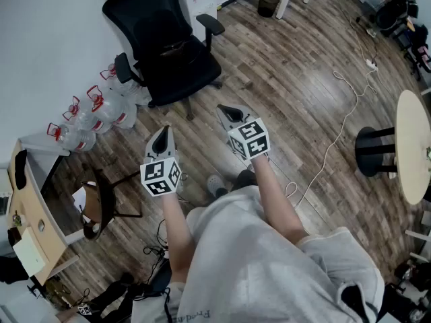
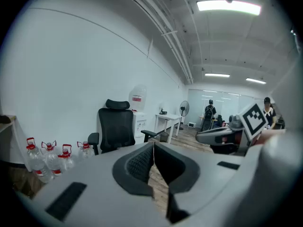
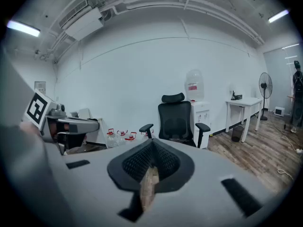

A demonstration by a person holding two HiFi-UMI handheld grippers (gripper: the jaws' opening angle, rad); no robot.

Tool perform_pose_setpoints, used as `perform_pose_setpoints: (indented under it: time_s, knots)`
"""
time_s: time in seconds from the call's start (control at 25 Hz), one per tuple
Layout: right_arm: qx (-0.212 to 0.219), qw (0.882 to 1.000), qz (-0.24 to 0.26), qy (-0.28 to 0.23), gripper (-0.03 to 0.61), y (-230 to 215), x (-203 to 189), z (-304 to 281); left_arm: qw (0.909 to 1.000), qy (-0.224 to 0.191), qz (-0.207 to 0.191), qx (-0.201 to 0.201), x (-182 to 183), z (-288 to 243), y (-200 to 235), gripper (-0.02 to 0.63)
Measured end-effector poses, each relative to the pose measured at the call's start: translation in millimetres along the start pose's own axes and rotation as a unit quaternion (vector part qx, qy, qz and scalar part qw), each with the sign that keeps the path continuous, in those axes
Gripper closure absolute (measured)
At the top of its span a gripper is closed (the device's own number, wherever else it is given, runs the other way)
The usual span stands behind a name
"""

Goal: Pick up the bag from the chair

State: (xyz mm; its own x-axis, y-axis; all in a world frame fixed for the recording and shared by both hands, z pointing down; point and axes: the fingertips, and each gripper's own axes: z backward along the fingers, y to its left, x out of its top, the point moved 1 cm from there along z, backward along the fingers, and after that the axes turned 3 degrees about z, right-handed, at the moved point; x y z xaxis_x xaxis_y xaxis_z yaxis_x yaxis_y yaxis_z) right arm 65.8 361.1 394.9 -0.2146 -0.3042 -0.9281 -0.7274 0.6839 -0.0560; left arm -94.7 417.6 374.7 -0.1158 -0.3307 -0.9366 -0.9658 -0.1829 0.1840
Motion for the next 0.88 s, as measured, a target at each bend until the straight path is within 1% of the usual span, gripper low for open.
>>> perform_pose_setpoints:
  time_s: [0.24, 0.4, 0.6, 0.64, 0.8, 0.88]
  knots:
    - [0.003, 1.000, 0.000, 0.004, 0.577, 3.9, 4.4, -9.6, 1.0000, -0.002, 0.000, -0.001, 4.8, -2.3, 10.1, 0.607]
    - [0.007, 1.000, -0.024, 0.005, 0.576, 2.6, 7.1, -14.3, 0.9999, -0.009, 0.004, -0.002, 10.9, -1.2, 17.8, 0.607]
    - [0.001, 0.999, -0.033, 0.000, 0.574, -1.1, 8.6, -14.0, 0.9995, -0.016, 0.027, -0.007, 8.3, -4.6, 29.0, 0.607]
    - [0.001, 0.999, -0.033, 0.002, 0.570, -2.6, 6.3, -14.0, 0.9994, -0.013, 0.030, -0.008, 5.9, -6.9, 29.8, 0.607]
    - [0.008, 0.999, -0.041, 0.011, 0.503, -10.6, -3.4, -14.0, 0.9992, -0.004, 0.036, -0.015, -0.7, -19.6, 27.1, 0.606]
    - [0.010, 0.999, -0.045, 0.015, 0.487, -15.9, -6.0, -16.2, 0.9991, 0.000, 0.038, -0.020, -1.4, -27.7, 25.0, 0.604]
